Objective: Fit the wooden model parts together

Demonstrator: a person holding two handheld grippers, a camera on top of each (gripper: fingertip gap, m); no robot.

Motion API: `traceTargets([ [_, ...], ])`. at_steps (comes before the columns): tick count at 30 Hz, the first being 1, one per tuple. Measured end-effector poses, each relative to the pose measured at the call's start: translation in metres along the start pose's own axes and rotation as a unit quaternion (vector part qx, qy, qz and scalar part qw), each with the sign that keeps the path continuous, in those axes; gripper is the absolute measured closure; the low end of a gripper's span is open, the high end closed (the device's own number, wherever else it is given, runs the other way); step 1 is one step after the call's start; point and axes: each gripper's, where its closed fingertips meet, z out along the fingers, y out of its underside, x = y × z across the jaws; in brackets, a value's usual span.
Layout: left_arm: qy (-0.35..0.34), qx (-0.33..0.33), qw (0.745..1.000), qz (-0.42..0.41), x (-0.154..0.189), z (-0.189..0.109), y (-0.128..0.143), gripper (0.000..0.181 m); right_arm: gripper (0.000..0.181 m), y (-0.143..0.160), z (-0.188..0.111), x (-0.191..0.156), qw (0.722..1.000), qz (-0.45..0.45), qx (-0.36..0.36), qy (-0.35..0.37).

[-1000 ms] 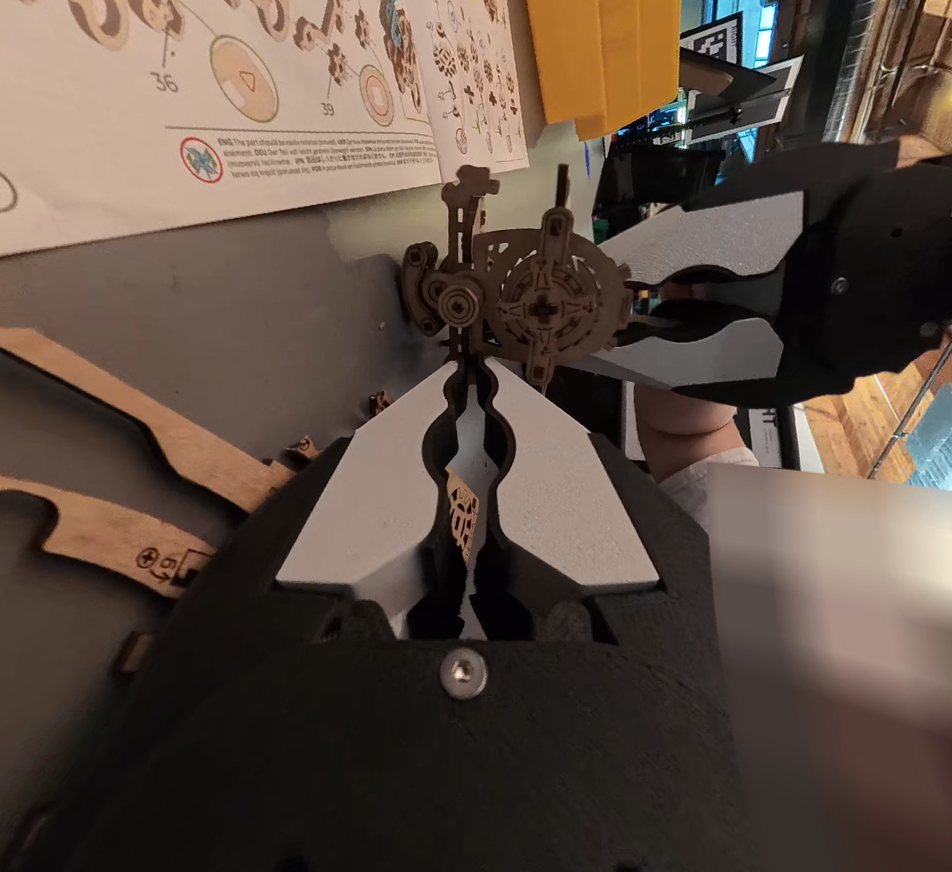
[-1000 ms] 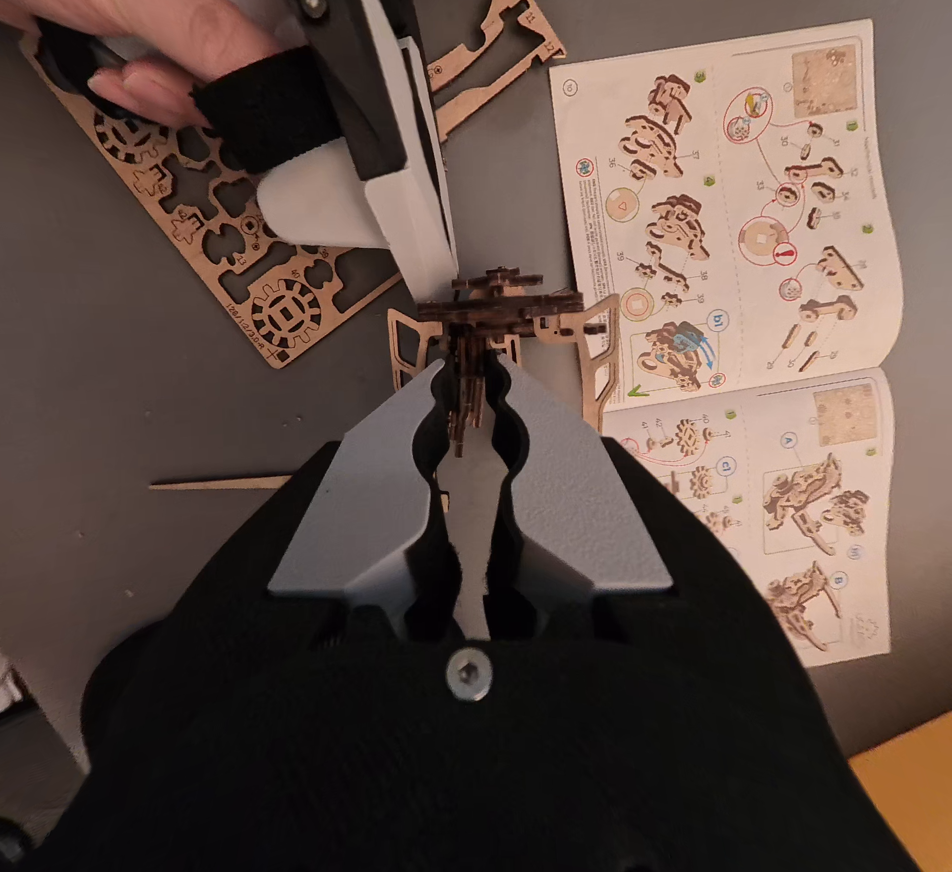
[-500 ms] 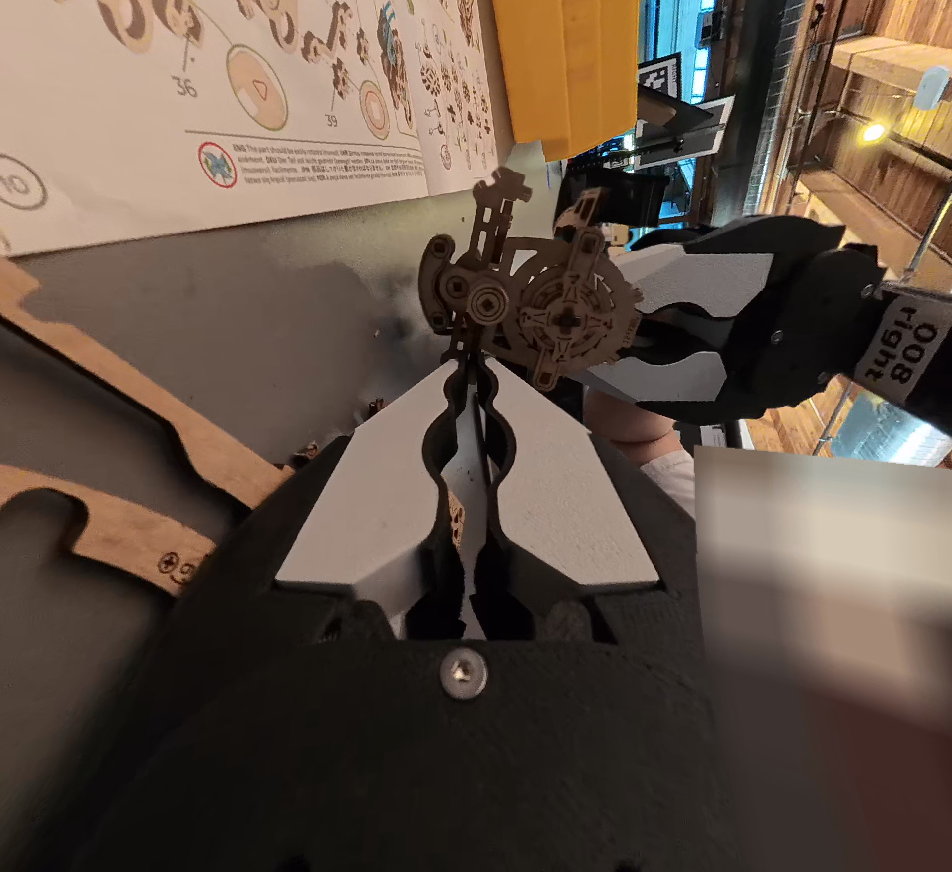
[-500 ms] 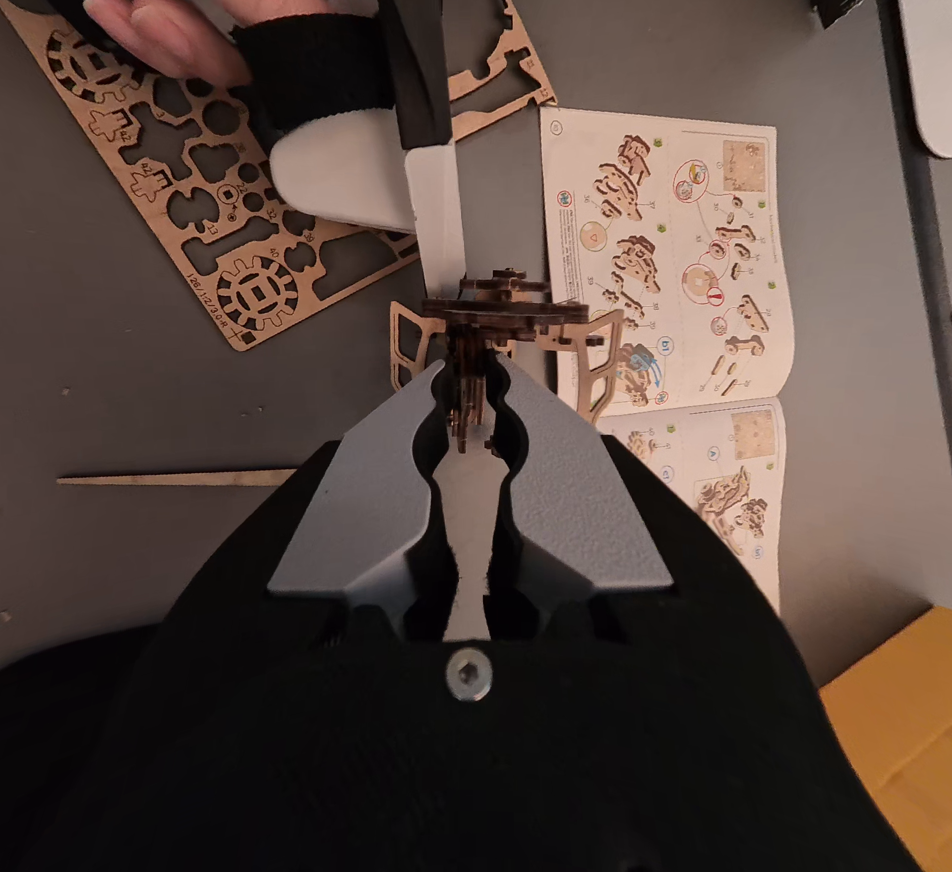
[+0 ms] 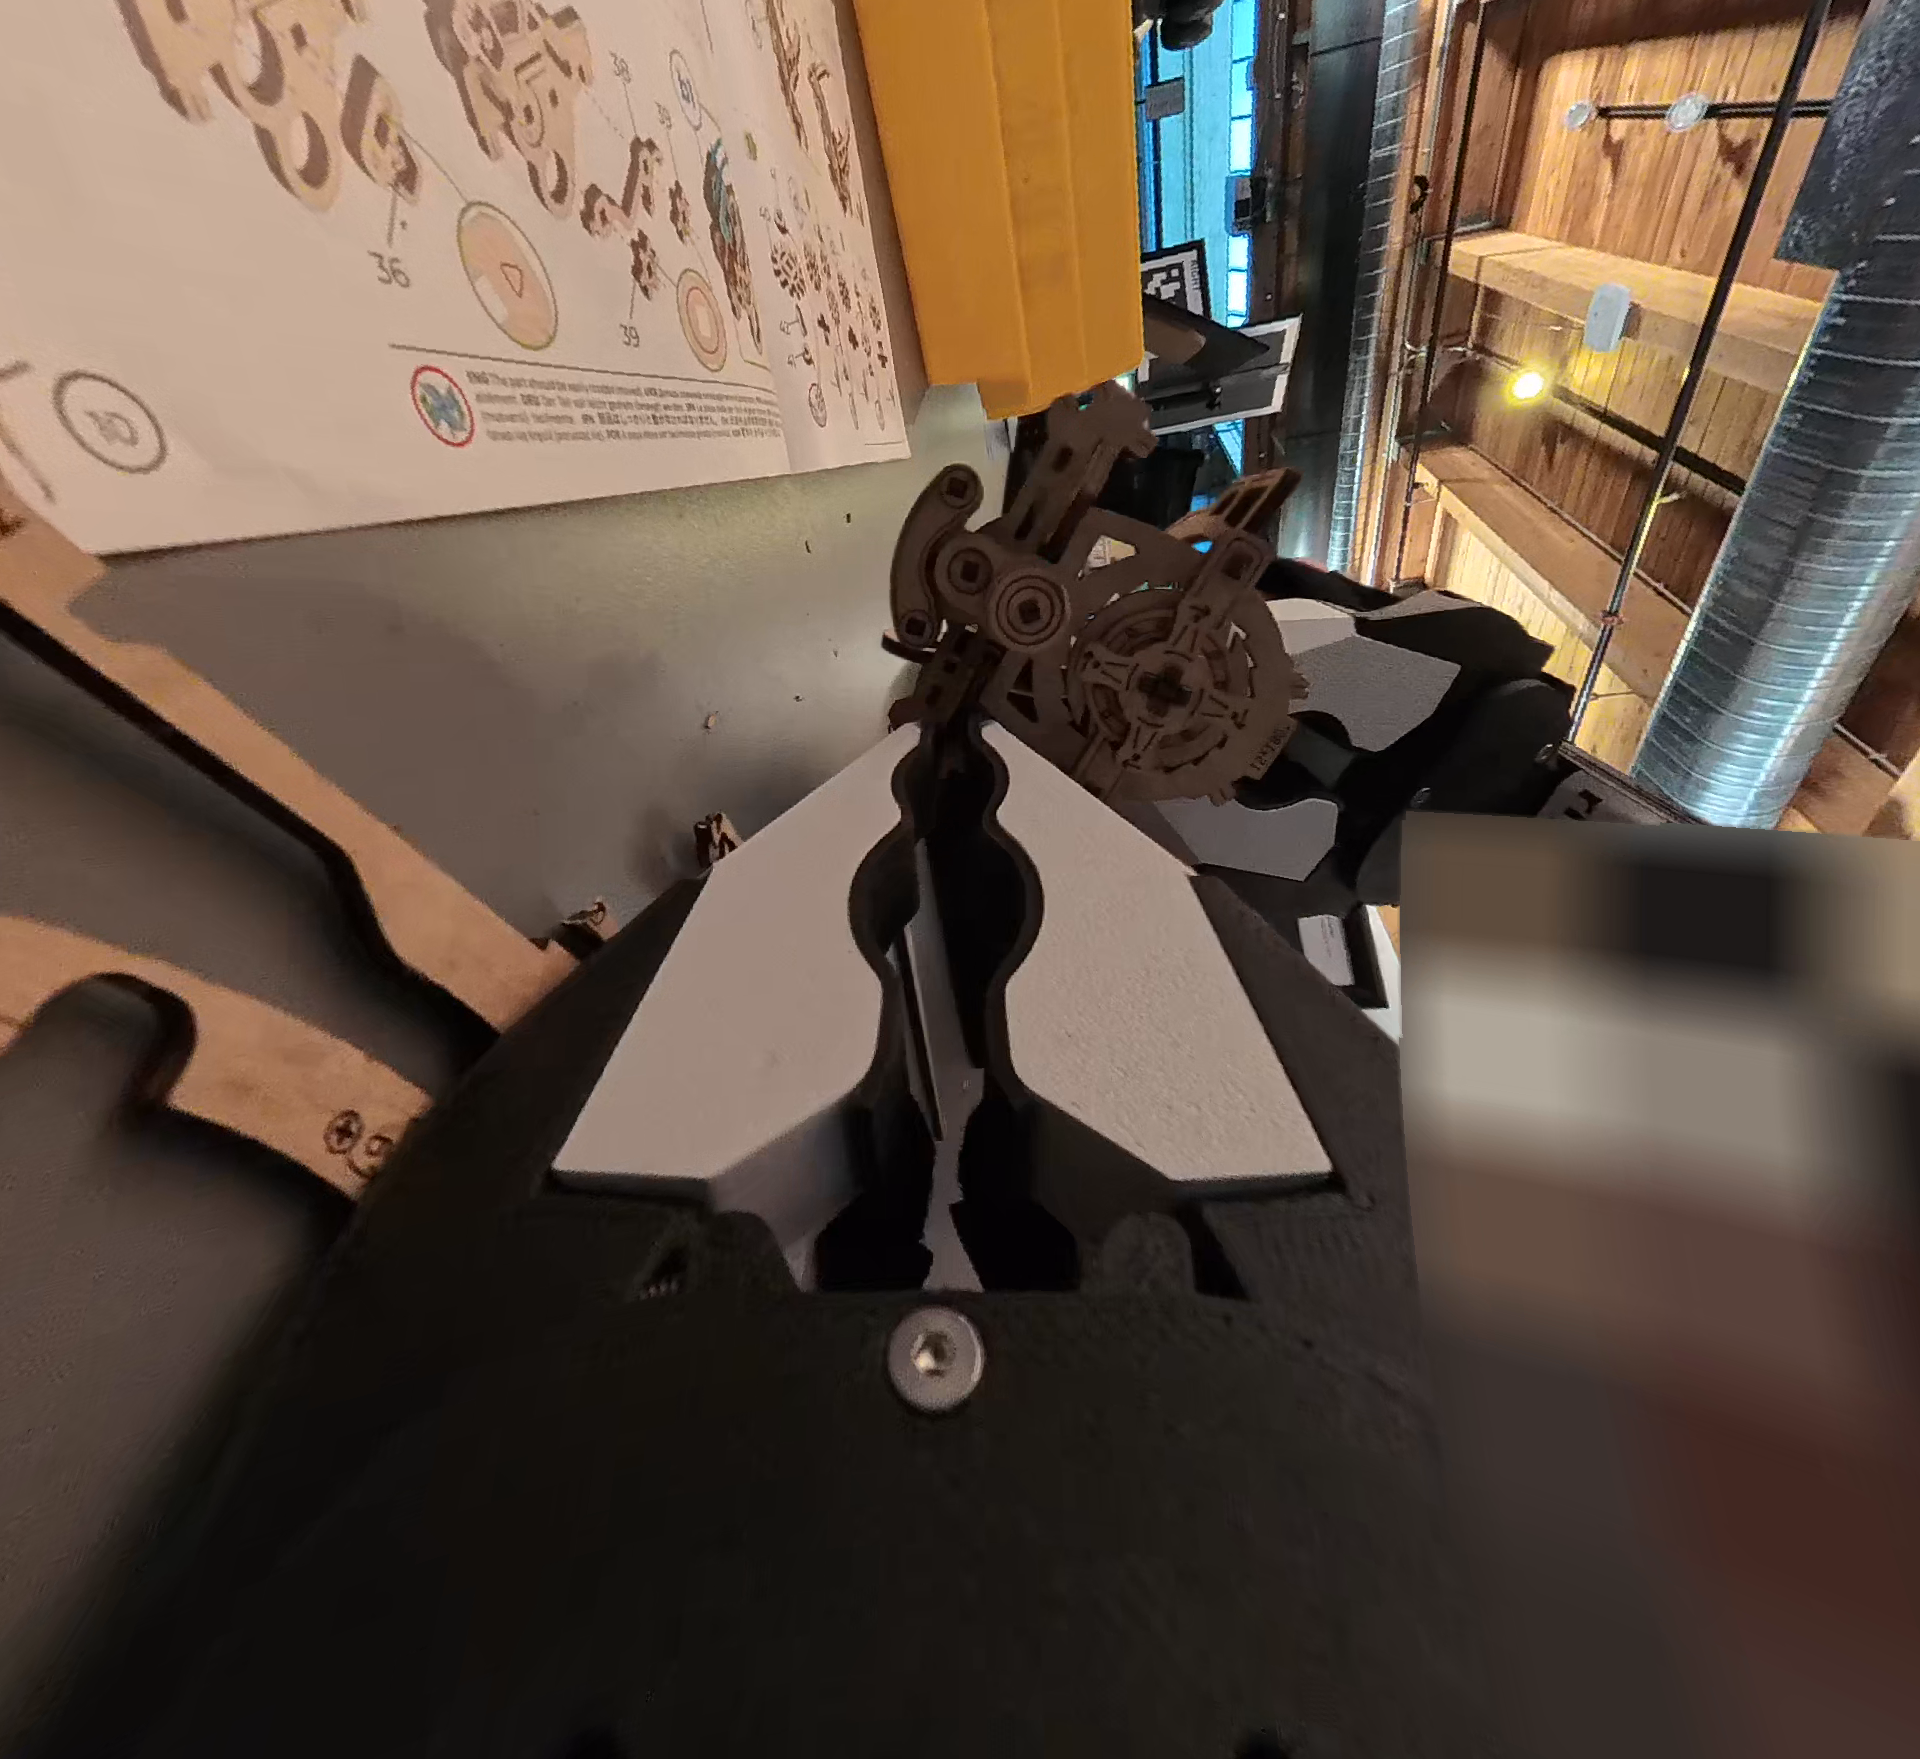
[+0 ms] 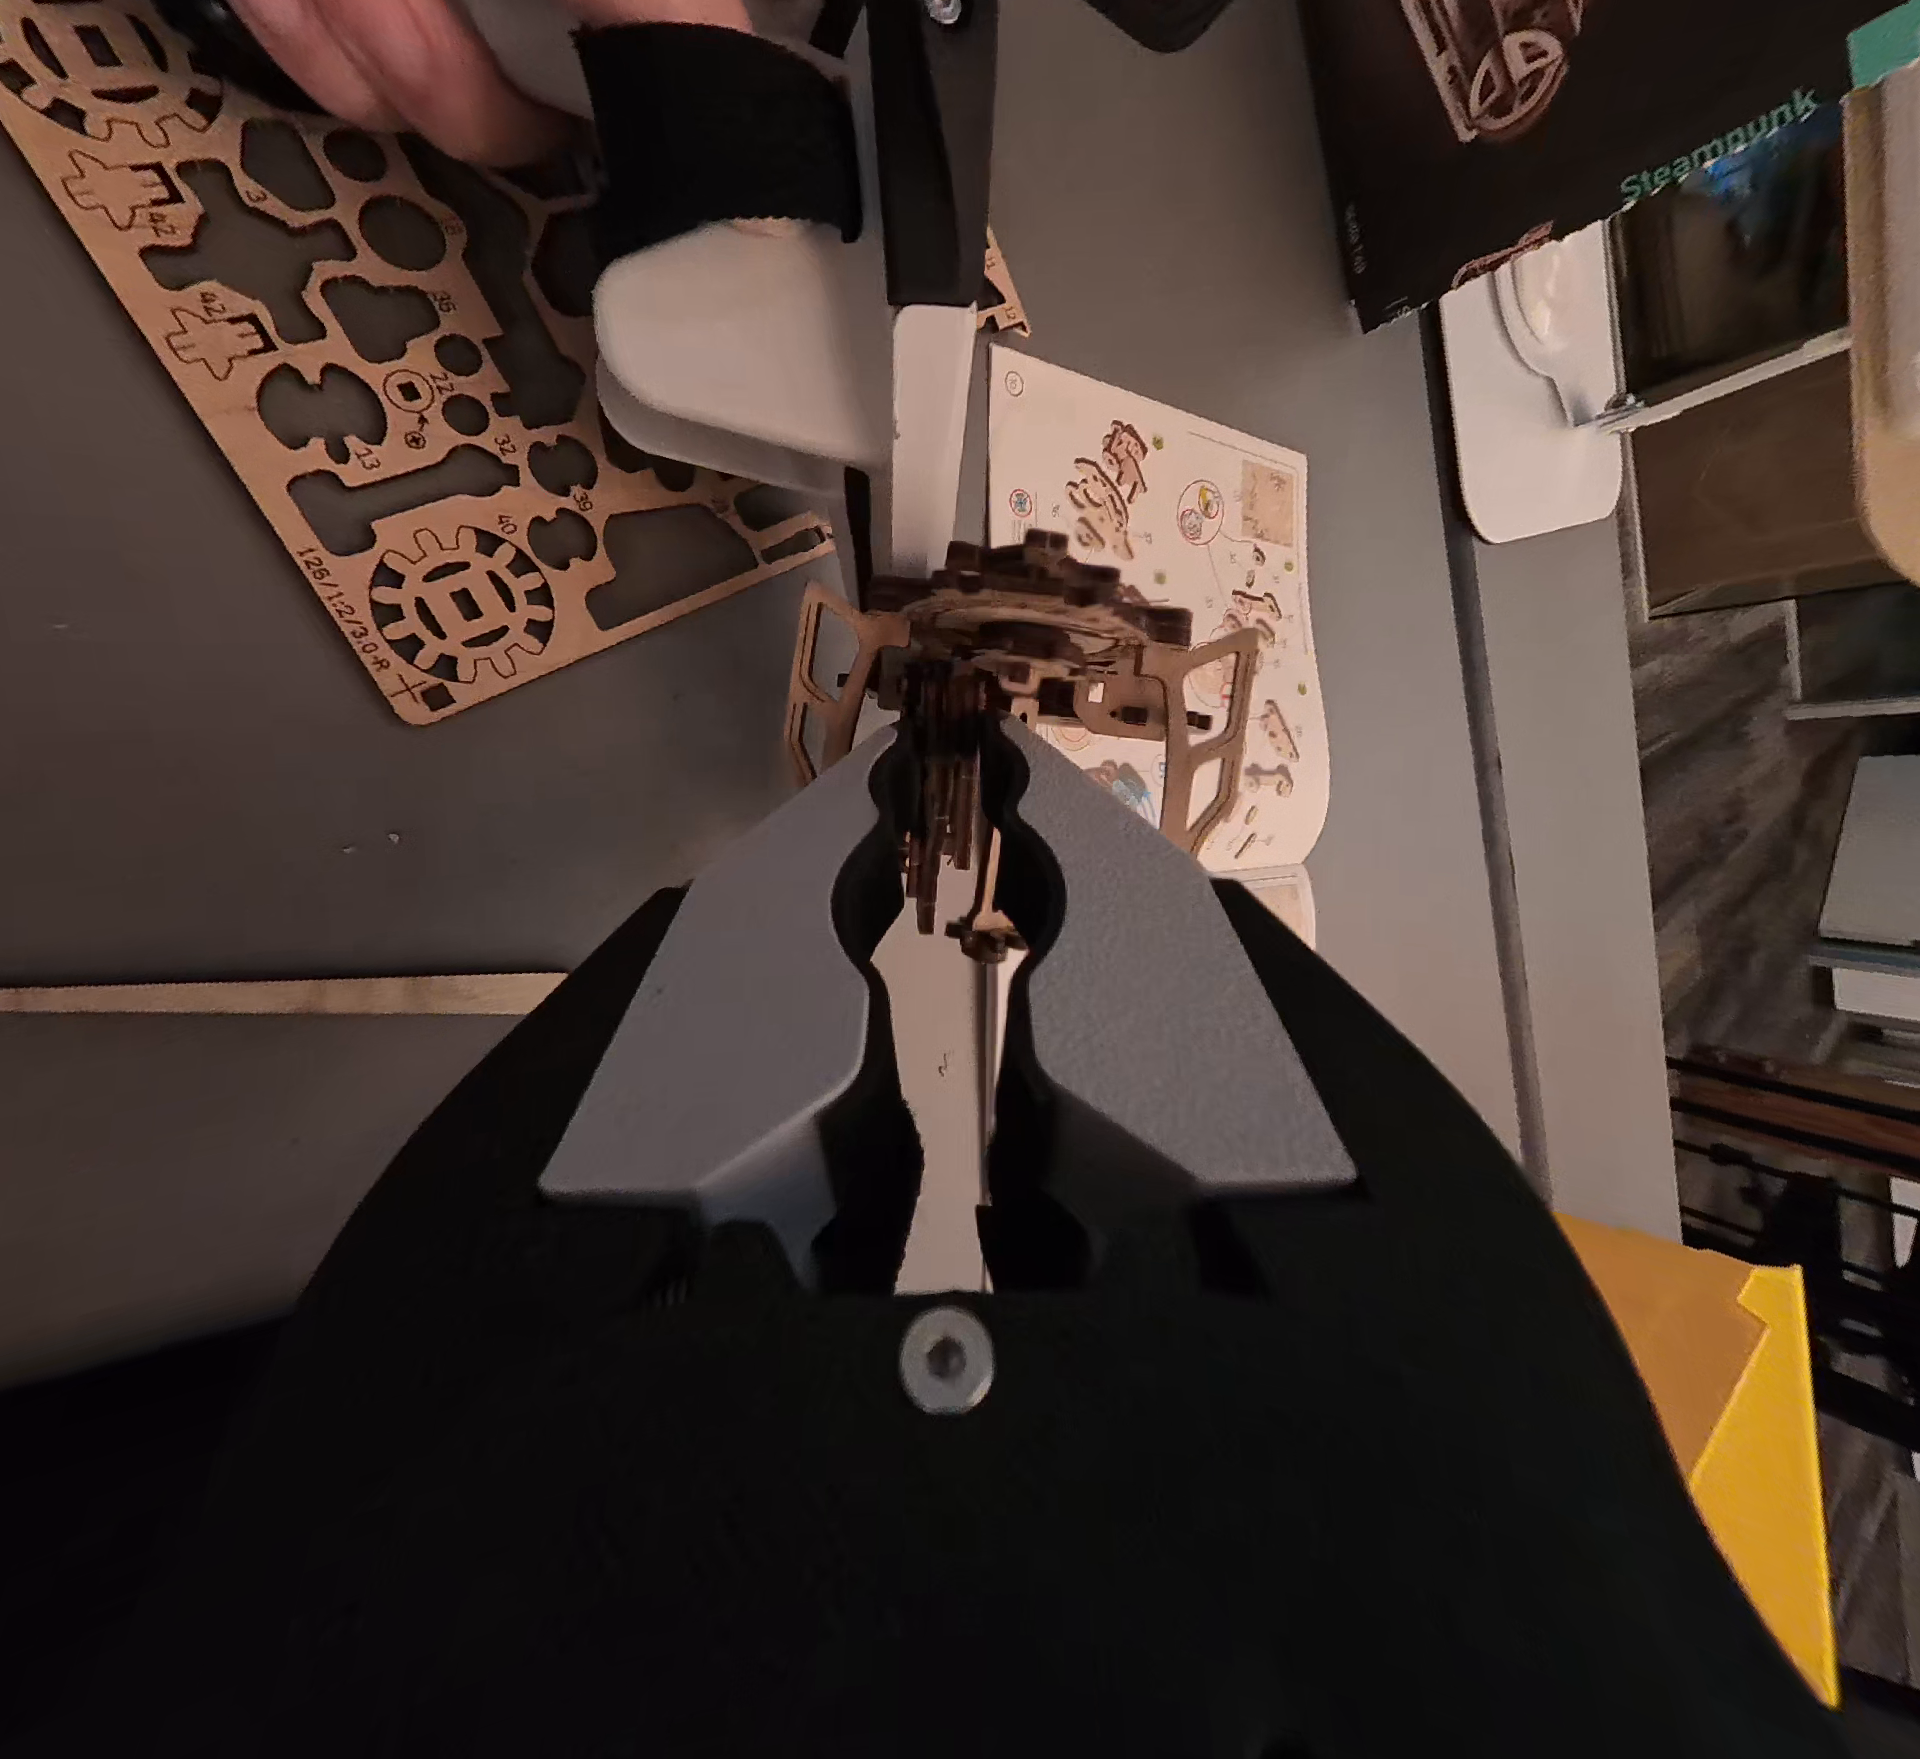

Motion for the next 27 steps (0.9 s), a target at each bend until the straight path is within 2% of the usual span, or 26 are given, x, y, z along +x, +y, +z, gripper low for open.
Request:
traceTargets([
  [9, -0.027, 0.005, 1.0, 0.013, -0.006, -0.001, -0.001, 0.179, 0.17, 0.003, 0.006, -0.001, 1.0, -0.012, 0.004, -0.015],
  [15, -0.051, 0.001, 0.998, 0.027, -0.003, -0.003, 0.001, 0.17, 0.17, 0.007, 0.009, -0.004, 0.993, 0.065, 0.024, -0.091],
  [17, -0.085, -0.004, 0.995, 0.059, -0.003, -0.006, 0.002, 0.17, 0.17, 0.008, 0.01, -0.007, 0.986, 0.103, 0.036, -0.13],
  [18, -0.097, -0.001, 0.992, 0.08, 0.0, -0.009, 0.001, 0.176, 0.17, 0.011, 0.012, -0.008, 0.982, 0.117, 0.036, -0.143],
  [22, -0.125, 0.02, 0.979, 0.157, 0.011, -0.021, -0.013, 0.169, 0.17, 0.013, 0.016, -0.01, 0.973, 0.151, 0.046, -0.166],
  [27, -0.171, -0.026, 0.94, 0.294, 0.004, -0.025, -0.024, 0.158, 0.17, 0.014, 0.017, -0.009, 0.967, 0.171, 0.049, -0.183],
])
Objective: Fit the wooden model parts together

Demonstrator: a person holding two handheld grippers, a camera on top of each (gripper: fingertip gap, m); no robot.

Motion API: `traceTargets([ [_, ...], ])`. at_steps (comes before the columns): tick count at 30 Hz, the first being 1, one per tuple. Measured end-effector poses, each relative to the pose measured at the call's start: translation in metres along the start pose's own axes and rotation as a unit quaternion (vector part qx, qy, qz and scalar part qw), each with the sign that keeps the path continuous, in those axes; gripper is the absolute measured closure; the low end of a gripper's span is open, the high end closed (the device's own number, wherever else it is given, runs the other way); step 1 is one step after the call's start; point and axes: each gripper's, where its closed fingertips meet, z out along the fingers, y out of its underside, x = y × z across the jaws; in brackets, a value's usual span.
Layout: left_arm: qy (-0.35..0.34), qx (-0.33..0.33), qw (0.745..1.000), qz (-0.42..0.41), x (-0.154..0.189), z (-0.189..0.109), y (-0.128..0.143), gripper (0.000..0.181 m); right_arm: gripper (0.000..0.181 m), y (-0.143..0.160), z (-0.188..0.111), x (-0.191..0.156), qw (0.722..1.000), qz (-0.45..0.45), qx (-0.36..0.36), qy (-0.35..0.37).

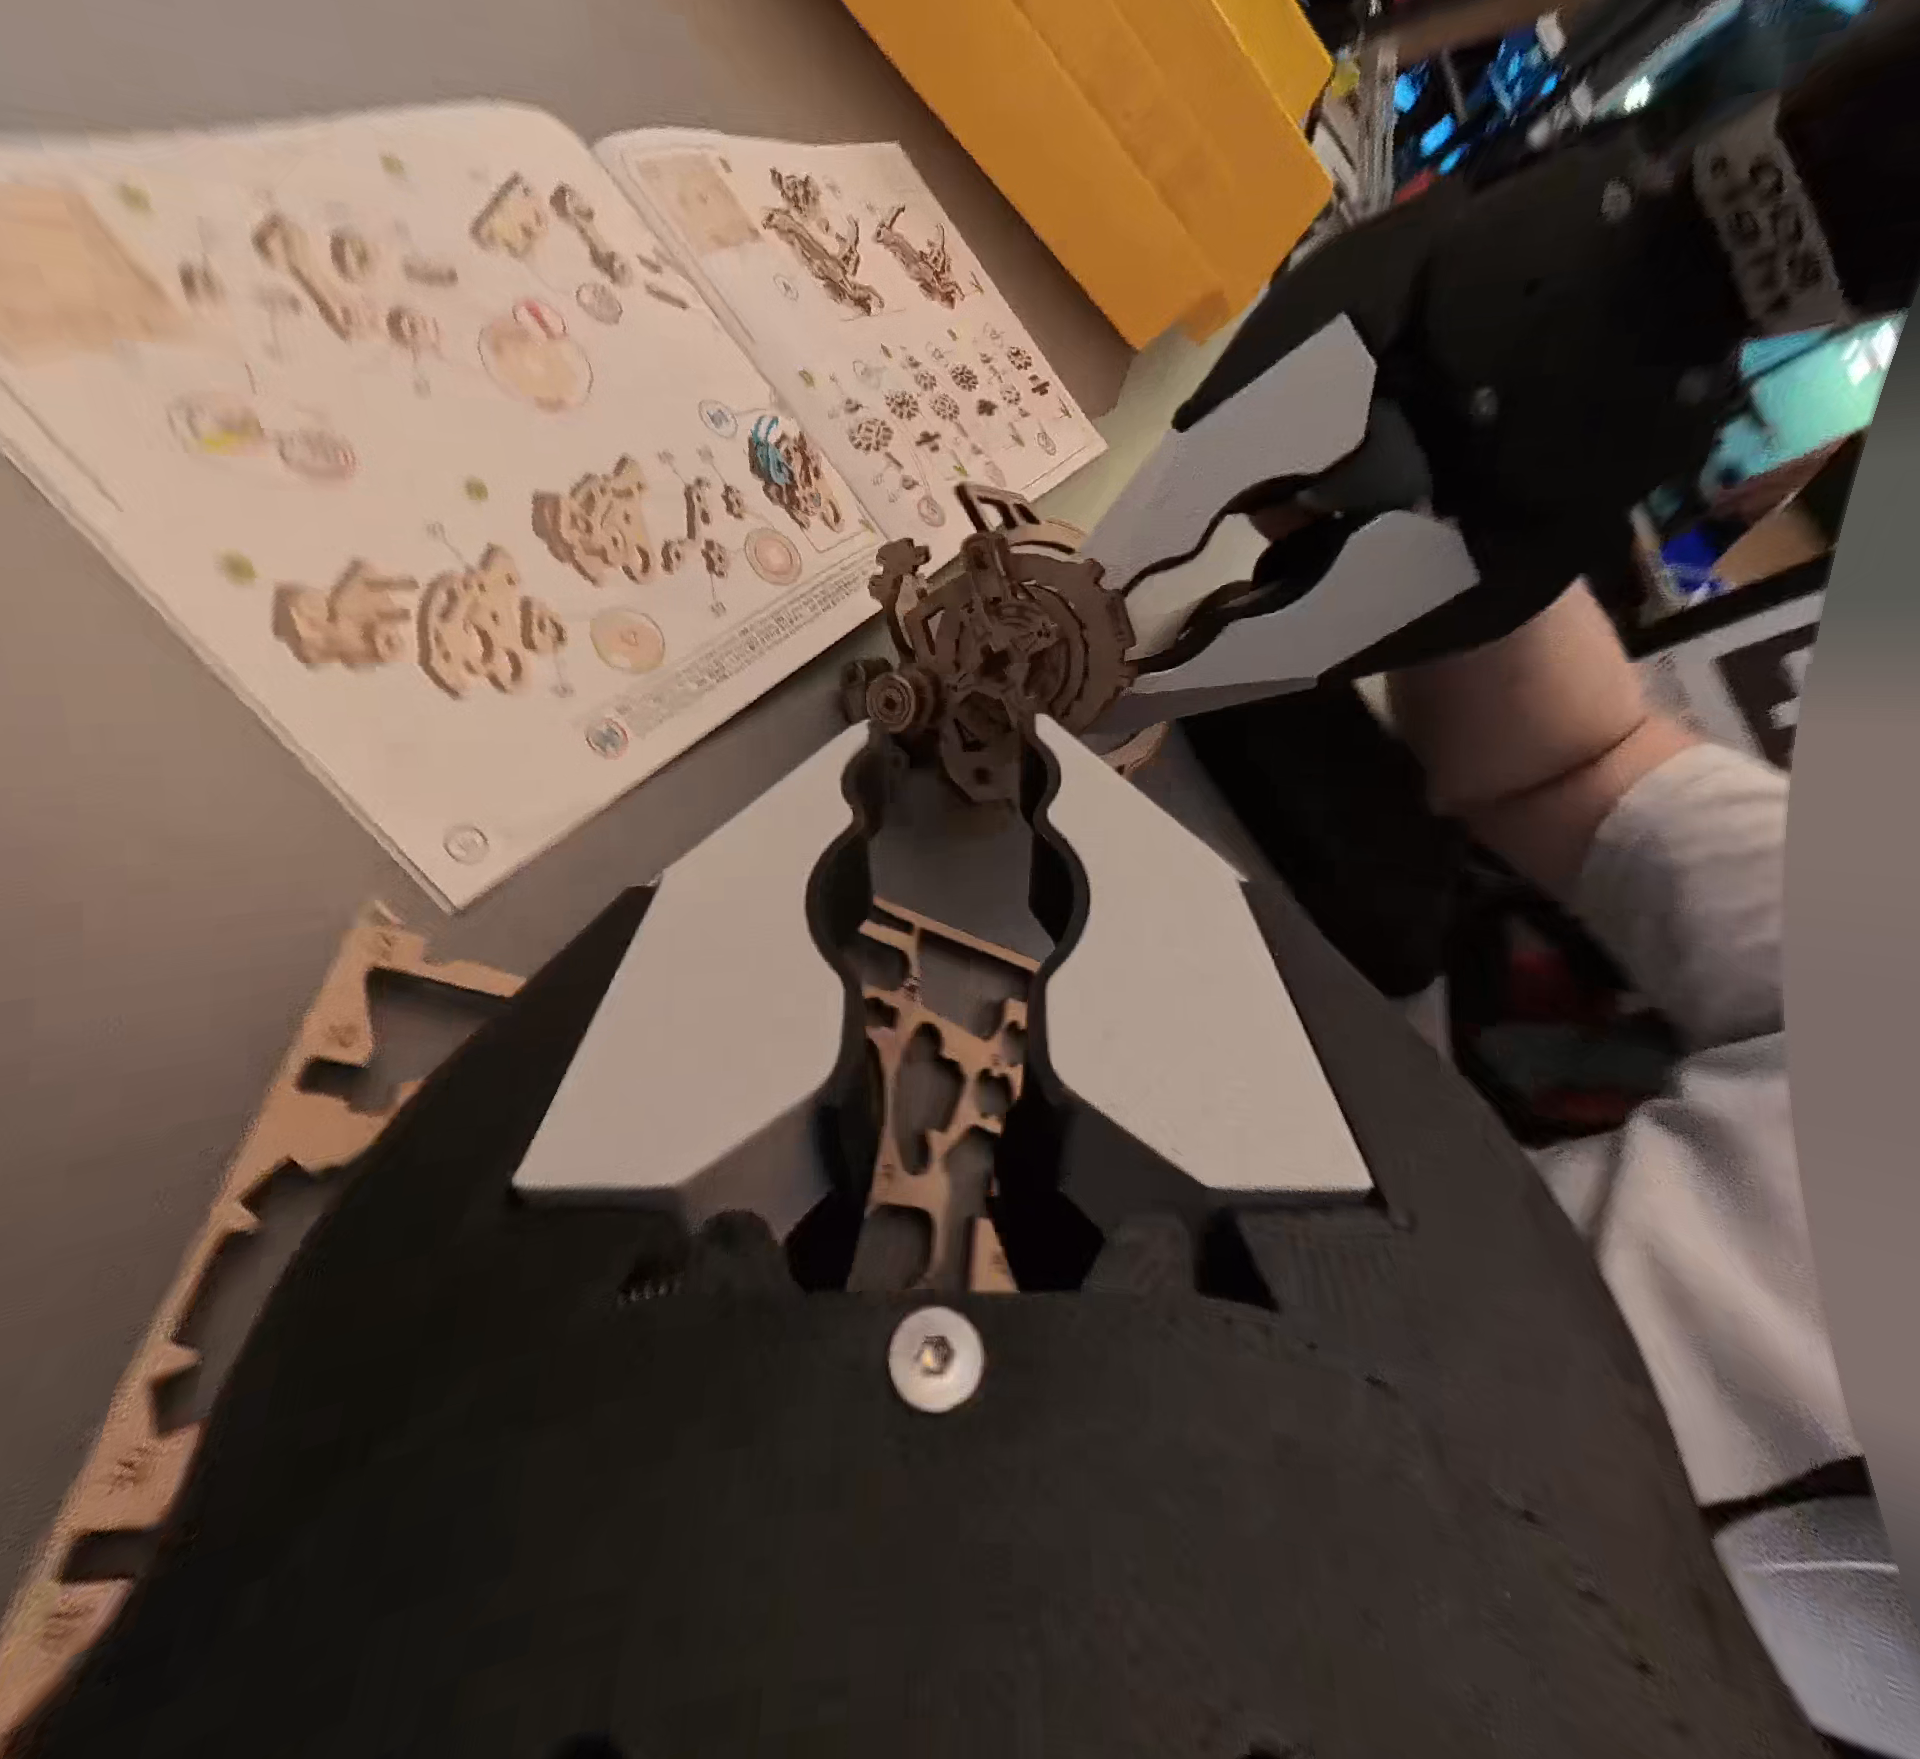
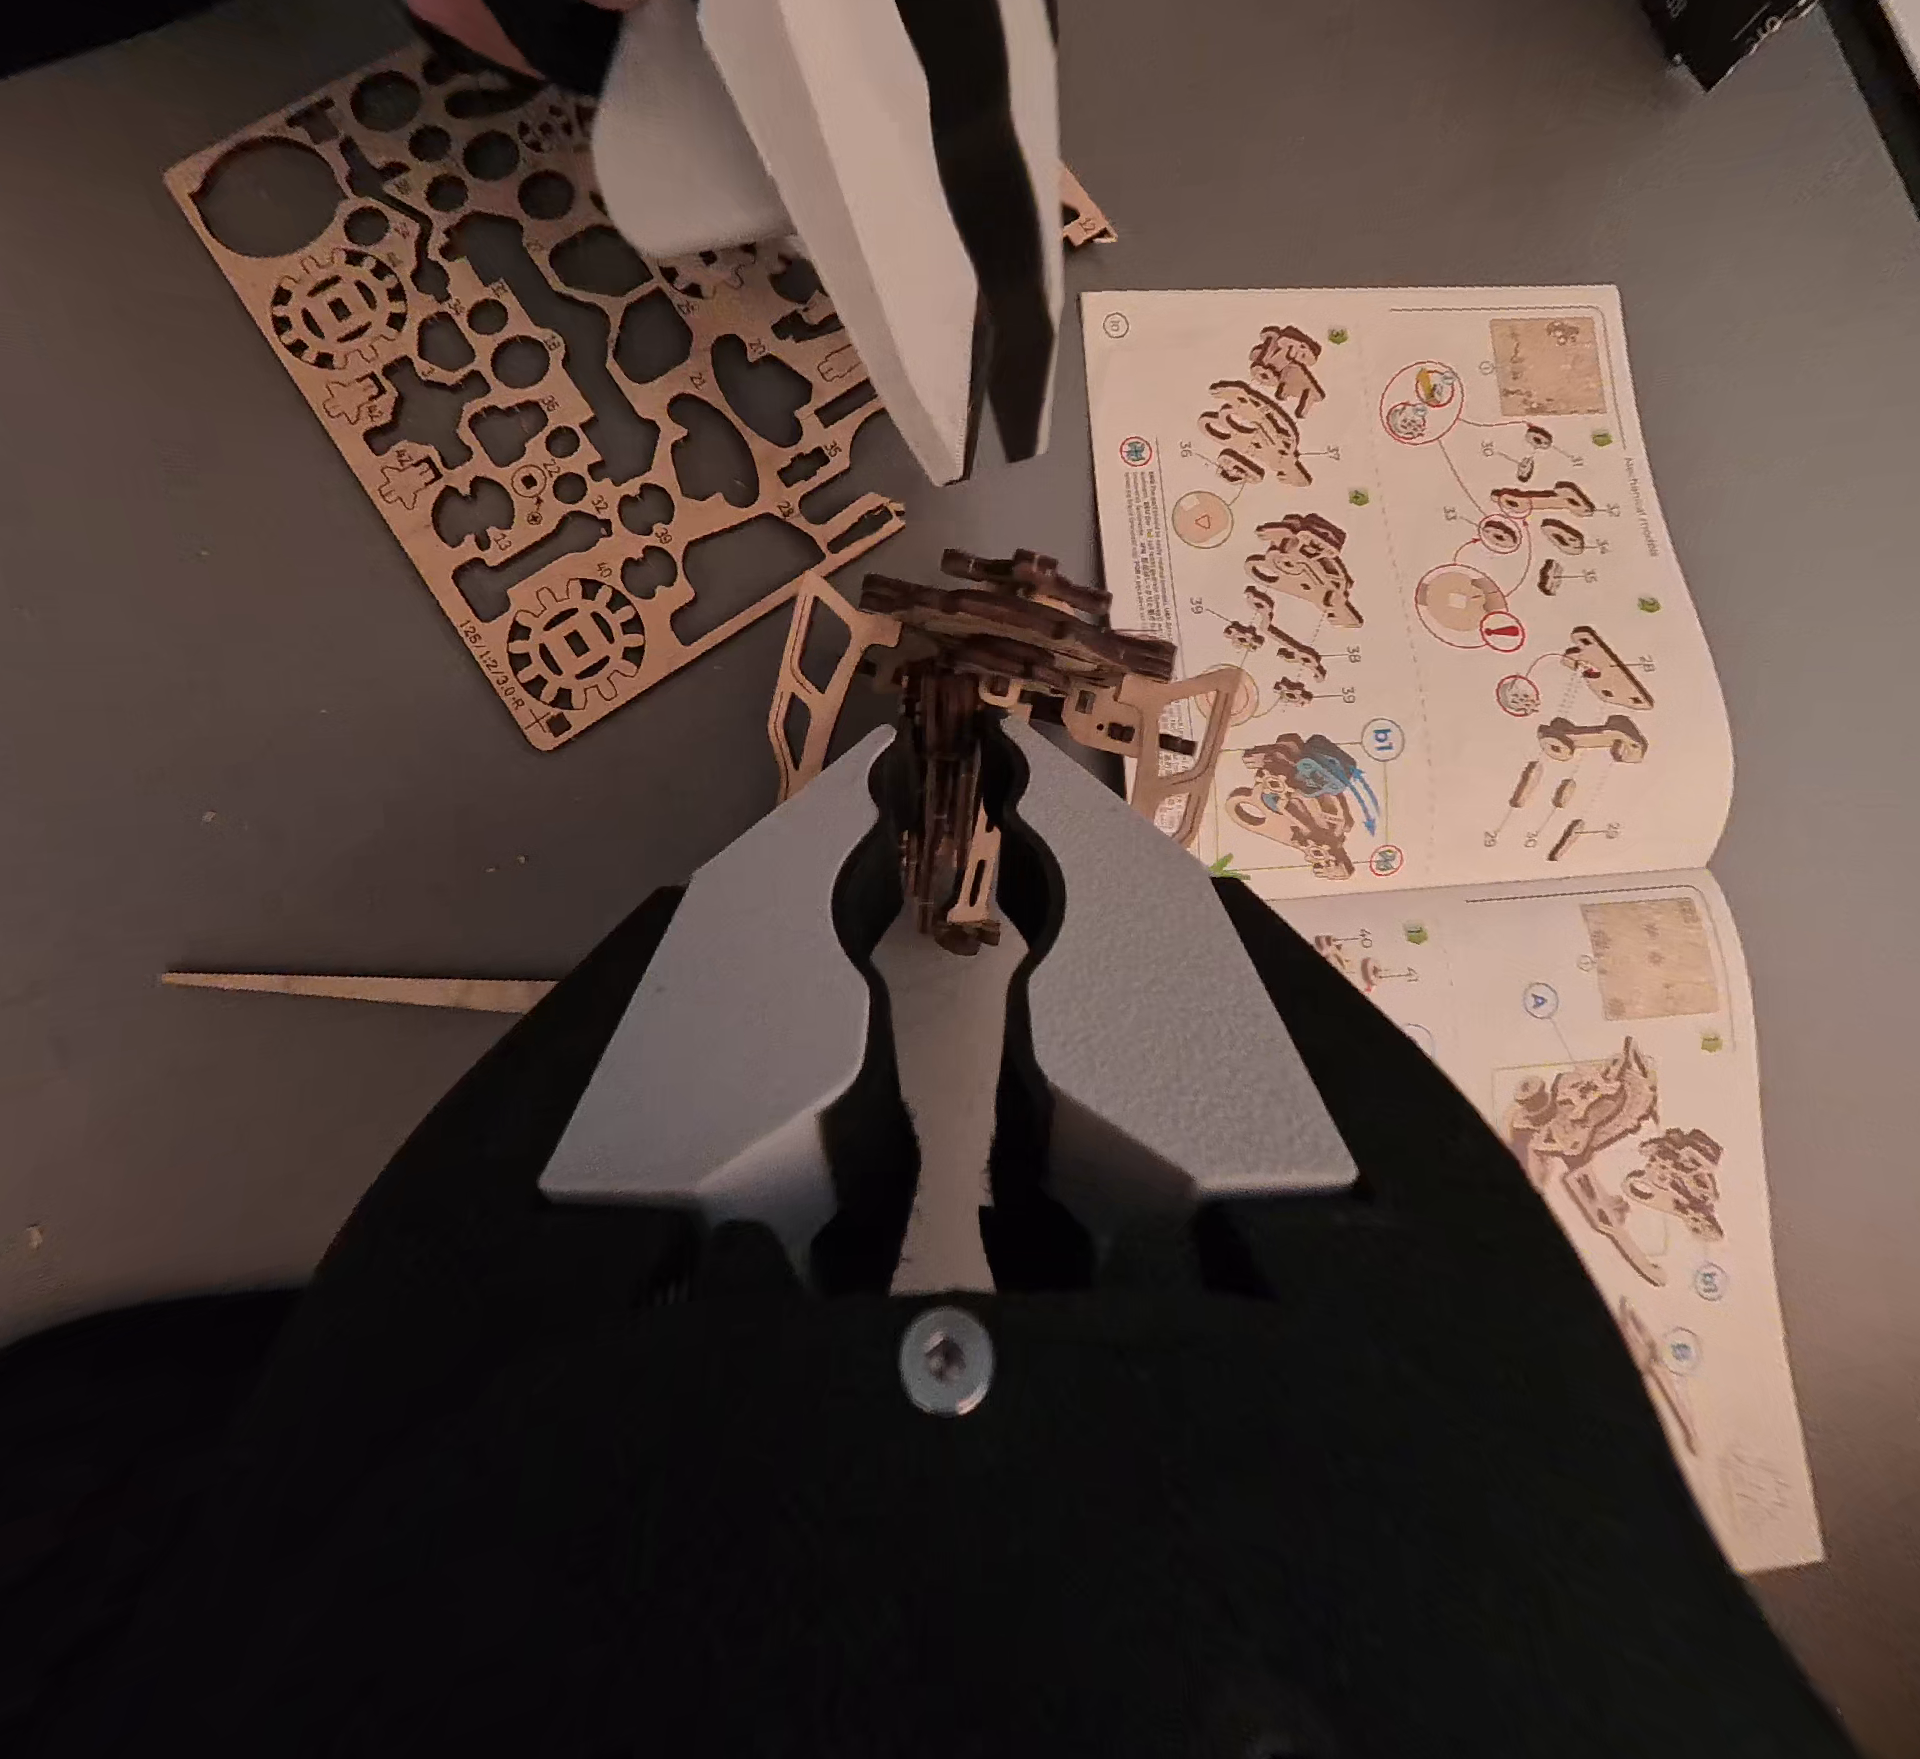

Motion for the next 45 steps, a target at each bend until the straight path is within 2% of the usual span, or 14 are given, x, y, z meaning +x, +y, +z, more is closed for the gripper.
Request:
traceTargets([
  [7, -0.035, -0.066, 0.985, 0.158, -0.017, 0.013, 0.012, 0.148, 0.17, -0.001, 0.002, 0.003, 0.999, 0.03, 0.023, -0.03],
  [10, -0.041, -0.068, 0.971, 0.224, -0.013, 0.019, 0.008, 0.146, 0.17, -0.001, 0.002, 0.003, 0.998, 0.034, 0.024, -0.042],
  [13, -0.03, -0.083, 0.961, 0.264, -0.012, 0.022, 0.007, 0.133, 0.17, 0.0, 0.002, 0.005, 0.997, 0.04, 0.027, -0.056],
  [17, 0.019, -0.097, 0.949, 0.3, -0.004, 0.025, 0.009, 0.129, 0.17, 0.0, 0.002, 0.005, 0.995, 0.041, 0.037, -0.084],
  [21, 0.035, -0.104, 0.946, 0.304, 0.0, 0.026, 0.013, 0.123, 0.17, 0.0, 0.002, 0.004, 0.993, 0.029, 0.046, -0.107],
  [29, 0.052, -0.092, 0.954, 0.281, 0.003, 0.027, 0.014, 0.129, 0.164, 0.001, 0.003, 0.003, 0.989, 0.028, 0.057, -0.137],
  [30, 0.065, -0.095, 0.956, 0.27, 0.005, 0.026, 0.016, 0.148, 0.161, 0.003, 0.004, 0.004, 0.989, 0.03, 0.054, -0.135],
  [32, 0.069, -0.104, 0.96, 0.251, 0.003, 0.025, 0.019, 0.168, 0.158, 0.005, 0.005, 0.003, 0.988, 0.029, 0.051, -0.142],
  [33, 0.068, -0.106, 0.961, 0.248, 0.001, 0.025, 0.02, 0.167, 0.167, 0.005, 0.004, 0.0, 0.987, 0.029, 0.054, -0.151],
  [37, 0.062, -0.097, 0.959, 0.259, 0.001, 0.024, 0.017, 0.142, 0.168, 0.004, 0.005, -0.003, 0.983, 0.037, 0.06, -0.171],
  [41, 0.061, -0.097, 0.96, 0.256, 0.001, 0.025, 0.017, 0.143, 0.168, 0.005, 0.004, -0.003, 0.978, 0.053, 0.07, -0.19],
  [42, 0.061, -0.097, 0.962, 0.249, 0.001, 0.025, 0.017, 0.146, 0.168, 0.005, 0.004, -0.003, 0.977, 0.055, 0.074, -0.191],
  [43, 0.062, -0.102, 0.962, 0.244, 0.0, 0.025, 0.019, 0.17, 0.168, 0.005, 0.004, -0.002, 0.976, 0.058, 0.077, -0.193],
  [45, 0.067, -0.104, 0.963, 0.239, 0.001, 0.025, 0.02, 0.171, 0.168, 0.004, 0.004, -0.003, 0.974, 0.063, 0.082, -0.203],
])
